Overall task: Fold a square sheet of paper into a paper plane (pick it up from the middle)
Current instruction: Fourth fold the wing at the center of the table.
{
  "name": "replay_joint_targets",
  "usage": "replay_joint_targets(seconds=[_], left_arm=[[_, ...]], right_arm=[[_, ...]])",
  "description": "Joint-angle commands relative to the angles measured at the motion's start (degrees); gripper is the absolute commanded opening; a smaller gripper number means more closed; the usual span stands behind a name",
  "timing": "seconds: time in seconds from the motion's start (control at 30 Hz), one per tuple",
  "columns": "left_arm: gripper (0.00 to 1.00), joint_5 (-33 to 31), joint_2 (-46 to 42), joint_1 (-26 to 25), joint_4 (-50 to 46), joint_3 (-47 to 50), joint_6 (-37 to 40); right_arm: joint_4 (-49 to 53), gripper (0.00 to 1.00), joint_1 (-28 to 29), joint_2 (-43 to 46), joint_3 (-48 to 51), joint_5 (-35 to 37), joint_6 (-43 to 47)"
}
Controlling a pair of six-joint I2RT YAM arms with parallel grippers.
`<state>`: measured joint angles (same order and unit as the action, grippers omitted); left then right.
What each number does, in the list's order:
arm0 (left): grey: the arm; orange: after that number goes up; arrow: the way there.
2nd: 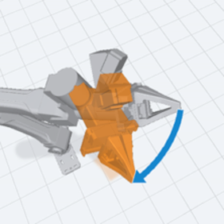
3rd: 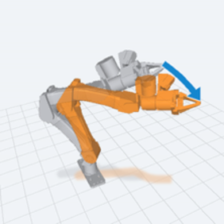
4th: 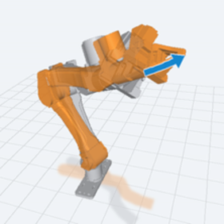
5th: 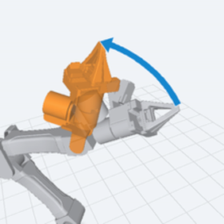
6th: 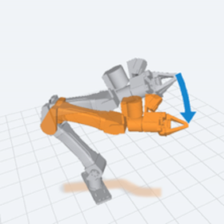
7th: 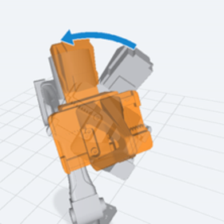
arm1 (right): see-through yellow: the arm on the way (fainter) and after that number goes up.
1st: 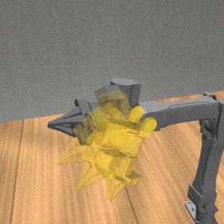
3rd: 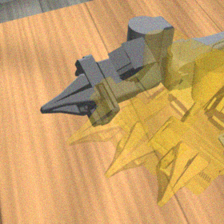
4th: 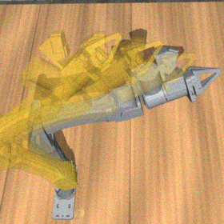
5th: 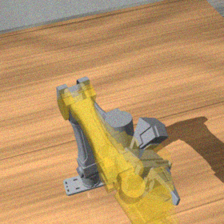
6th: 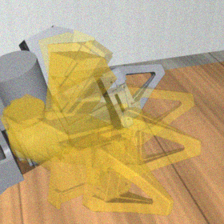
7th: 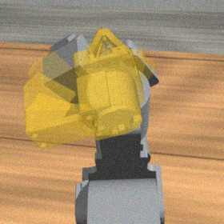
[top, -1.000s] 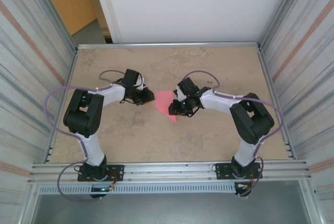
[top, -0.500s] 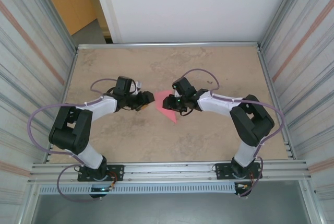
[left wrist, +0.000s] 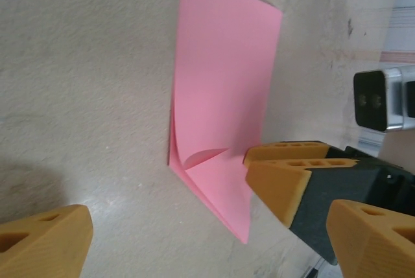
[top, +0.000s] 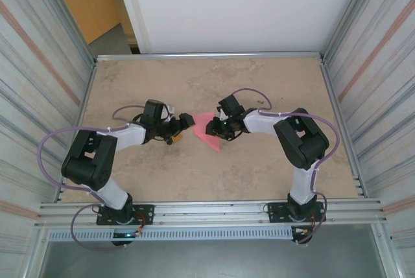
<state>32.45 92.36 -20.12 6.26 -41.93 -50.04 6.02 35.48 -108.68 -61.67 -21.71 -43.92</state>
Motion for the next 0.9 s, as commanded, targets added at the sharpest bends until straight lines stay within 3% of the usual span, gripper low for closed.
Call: replay_joint_targets(seconds=[0.0, 0.33, 0.63, 0.77, 0.87], left_arm=[[0.97, -1.8, -0.2, -1.2, 1.4, 0.3, -1.8], [0.95, 0.2, 2.2, -4.2, 2.5, -1.4, -4.0], [0.73, 3.4, 3.8, -4.6, 3.4, -2.7, -3.7], [0.56, 2.6, 5.0, -4.5, -0.2, -5.7, -1.8], [0.51, 2.5, 6.0, -4.6, -3.1, -7.8, -2.7]], right_arm=[[1.1, 0.36, -1.2, -1.2, 0.0, -3.9, 3.0], [4.8, 0.35, -3.6, -2.9, -0.5, -7.4, 3.9], [6.9, 0.32, -3.8, -5.3, -1.9, -7.7, 4.2], [7.2, 0.3, -3.8, -5.6, -2.1, -7.3, 3.8], [7.3, 0.29, -4.0, -5.7, -2.1, -7.0, 3.2]])
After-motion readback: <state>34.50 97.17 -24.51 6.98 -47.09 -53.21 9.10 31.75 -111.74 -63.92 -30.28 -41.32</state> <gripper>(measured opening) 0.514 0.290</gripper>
